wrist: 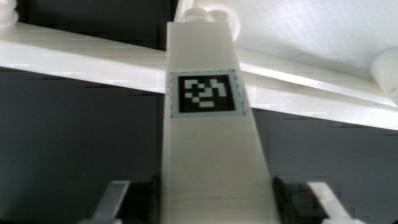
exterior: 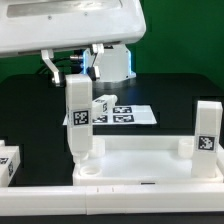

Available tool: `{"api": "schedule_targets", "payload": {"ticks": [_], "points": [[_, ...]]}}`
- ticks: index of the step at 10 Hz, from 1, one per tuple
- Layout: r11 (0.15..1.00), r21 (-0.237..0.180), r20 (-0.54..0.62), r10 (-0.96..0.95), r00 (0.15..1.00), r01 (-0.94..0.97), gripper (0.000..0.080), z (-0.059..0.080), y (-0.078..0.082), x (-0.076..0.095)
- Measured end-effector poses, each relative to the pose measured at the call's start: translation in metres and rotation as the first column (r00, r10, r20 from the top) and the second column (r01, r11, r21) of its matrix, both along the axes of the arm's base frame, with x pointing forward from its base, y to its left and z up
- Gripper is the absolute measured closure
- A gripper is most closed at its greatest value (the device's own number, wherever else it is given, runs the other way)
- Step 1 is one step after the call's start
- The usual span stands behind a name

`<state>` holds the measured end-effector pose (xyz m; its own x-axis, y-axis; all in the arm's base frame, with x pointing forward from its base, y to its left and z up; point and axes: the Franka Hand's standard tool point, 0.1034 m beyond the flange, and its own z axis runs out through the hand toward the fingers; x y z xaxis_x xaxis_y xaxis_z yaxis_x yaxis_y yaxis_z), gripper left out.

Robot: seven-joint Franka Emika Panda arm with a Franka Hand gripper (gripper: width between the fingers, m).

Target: Assemble desk

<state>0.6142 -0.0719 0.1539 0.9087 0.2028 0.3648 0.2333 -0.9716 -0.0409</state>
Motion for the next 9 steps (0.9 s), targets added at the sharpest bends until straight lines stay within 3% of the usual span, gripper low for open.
{"api": "schedule_targets", "payload": {"ticks": [3, 9], "points": [[1.0, -0.015, 0.001, -0.027, 1.0, 0.027, 0.0509, -0.009, 0.006, 0.005], [0.998, -0.011, -0.019, -0.055, 0.998, 0.055, 0.0509, -0.015, 0.017, 0.005]]}}
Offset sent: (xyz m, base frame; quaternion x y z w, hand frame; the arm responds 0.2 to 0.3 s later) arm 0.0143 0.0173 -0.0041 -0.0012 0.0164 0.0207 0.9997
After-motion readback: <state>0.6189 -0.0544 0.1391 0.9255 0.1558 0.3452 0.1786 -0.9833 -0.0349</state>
